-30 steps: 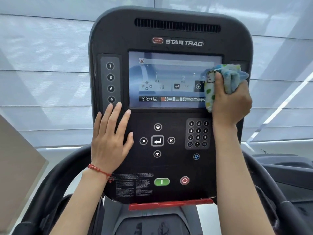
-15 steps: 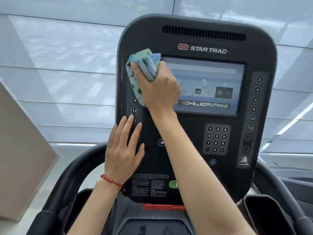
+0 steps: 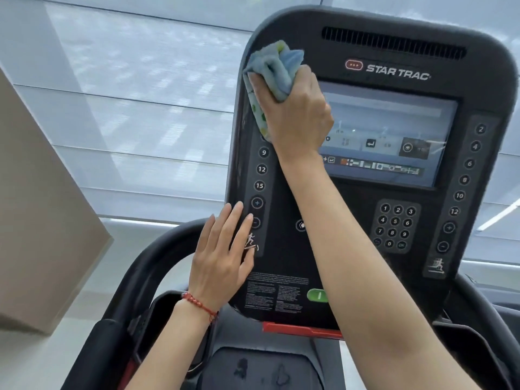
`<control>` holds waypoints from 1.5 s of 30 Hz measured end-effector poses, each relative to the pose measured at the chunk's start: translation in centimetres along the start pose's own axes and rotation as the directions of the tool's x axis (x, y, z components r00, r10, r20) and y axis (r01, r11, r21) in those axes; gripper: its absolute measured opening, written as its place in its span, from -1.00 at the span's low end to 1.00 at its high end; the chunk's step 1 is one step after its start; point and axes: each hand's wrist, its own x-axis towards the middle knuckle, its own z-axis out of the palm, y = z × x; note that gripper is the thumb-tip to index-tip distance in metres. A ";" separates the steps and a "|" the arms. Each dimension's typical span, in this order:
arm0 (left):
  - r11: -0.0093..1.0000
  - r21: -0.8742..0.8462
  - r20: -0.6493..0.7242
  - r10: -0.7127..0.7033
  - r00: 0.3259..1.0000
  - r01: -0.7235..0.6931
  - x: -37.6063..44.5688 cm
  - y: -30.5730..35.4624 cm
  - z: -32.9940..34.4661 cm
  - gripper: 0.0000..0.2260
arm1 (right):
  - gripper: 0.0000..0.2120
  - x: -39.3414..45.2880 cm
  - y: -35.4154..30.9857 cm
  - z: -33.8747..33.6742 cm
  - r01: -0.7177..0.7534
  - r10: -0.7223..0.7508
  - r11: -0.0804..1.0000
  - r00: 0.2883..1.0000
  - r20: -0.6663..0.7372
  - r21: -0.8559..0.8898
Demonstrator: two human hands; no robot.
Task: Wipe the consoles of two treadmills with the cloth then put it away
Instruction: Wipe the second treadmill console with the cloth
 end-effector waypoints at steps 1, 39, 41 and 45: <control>1.000 -0.002 0.001 -0.001 1.000 0.001 -0.3 0.0 -0.1 -0.59 | -0.47 -0.9 0.0 -0.5 0.007 -0.007 1.000 1.000 0.008 -0.007; 0.998 0.059 0.090 -0.029 0.996 0.024 -1.8 1.4 -0.2 -0.56 | -0.44 -11.7 9.9 -12.1 -0.424 0.419 0.896 0.906 -0.062 -0.131; 0.998 0.059 0.102 -0.035 0.994 0.029 -2.0 1.5 -0.2 -0.55 | -0.47 -14.1 6.6 -11.2 -0.292 0.303 0.949 0.949 0.084 -0.123; 0.996 0.049 0.118 -0.073 0.990 0.068 -3.1 2.0 -0.4 -0.54 | -0.55 -16.8 2.5 -10.3 -0.154 0.163 0.986 0.960 0.228 -0.056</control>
